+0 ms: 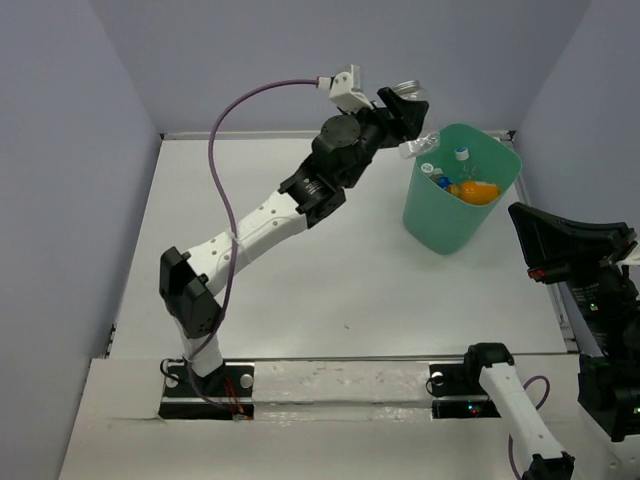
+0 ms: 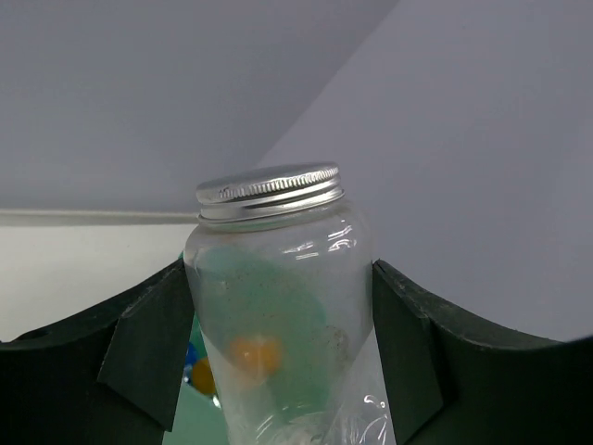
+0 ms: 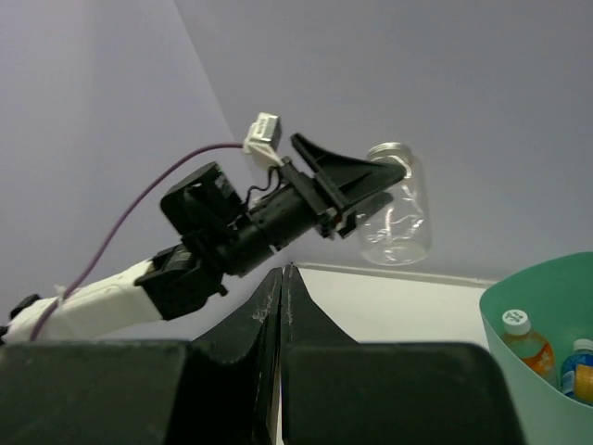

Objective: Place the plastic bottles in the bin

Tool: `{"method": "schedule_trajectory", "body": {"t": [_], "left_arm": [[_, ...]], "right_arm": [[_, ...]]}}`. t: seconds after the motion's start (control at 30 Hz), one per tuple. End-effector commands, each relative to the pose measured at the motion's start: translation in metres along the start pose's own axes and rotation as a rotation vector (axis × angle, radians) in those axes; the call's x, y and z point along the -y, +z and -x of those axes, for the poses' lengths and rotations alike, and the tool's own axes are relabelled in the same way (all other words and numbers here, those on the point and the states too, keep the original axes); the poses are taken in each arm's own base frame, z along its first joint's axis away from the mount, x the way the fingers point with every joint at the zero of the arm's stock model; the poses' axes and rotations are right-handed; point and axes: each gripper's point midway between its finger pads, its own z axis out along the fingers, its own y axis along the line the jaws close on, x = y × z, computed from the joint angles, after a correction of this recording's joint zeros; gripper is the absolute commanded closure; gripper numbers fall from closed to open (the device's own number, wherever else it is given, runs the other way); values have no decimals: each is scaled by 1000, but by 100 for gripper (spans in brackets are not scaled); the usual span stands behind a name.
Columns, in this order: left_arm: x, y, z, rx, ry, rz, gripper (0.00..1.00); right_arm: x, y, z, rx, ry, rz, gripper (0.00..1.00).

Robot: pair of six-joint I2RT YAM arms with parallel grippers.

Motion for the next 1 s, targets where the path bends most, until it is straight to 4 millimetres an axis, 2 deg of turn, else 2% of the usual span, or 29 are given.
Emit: {"method": "schedule_trajectory", "body": {"t": [0.0, 0.03, 0.07, 0.1, 0.13, 0.17, 0.23, 0.4, 0.5, 0.53, 0.6, 0.63, 0.73, 0.83, 0.87, 0.93, 0.97], "left_arm": [[44, 32, -3, 67, 42, -91, 62], [41, 44, -30, 39, 65, -86, 62], [58, 49, -18, 74, 54, -114, 62], [63, 54, -20, 80, 55, -125, 62], [56, 65, -47, 54, 72, -117, 62], [69, 69, -36, 95, 76, -139, 62], [69, 77, -42, 121, 85, -135, 62], [65, 94, -75, 133, 81, -159, 61], [65, 97, -91, 113, 79, -170, 51], [65, 97, -93, 112, 83, -169, 35], [61, 96, -94, 107, 87, -155, 24], [61, 95, -92, 110, 87, -151, 15], [62, 92, -89, 106, 90, -152, 2], [71, 88, -78, 116, 97, -171, 1], [80, 83, -64, 132, 98, -187, 1], [93, 76, -49, 145, 98, -221, 1], [103, 69, -29, 166, 94, -238, 1]], "right_arm": [[-24, -8, 9, 6, 10, 86, 100], [-27, -11, 10, 8, 6, 94, 100], [-26, -12, 8, -1, 6, 92, 100], [-27, -13, 8, -2, 0, 92, 100], [-28, -15, 9, -2, -2, 94, 100], [-28, -15, 8, -8, -6, 93, 100], [-29, -17, 7, -11, -10, 96, 100], [-27, -19, 3, -24, -26, 90, 100], [-26, -19, 1, -31, -30, 91, 100], [-24, -18, 0, -35, -26, 87, 100], [-23, -17, -1, -35, -30, 83, 100], [-22, -16, -1, -35, -29, 81, 100], [-21, -14, -2, -39, -26, 77, 100], [-19, -12, -1, -38, -24, 70, 100], [-19, -13, 0, -34, -26, 68, 100], [-19, -13, 3, -25, -26, 62, 100], [-20, -13, 3, -24, -25, 63, 100]]}}
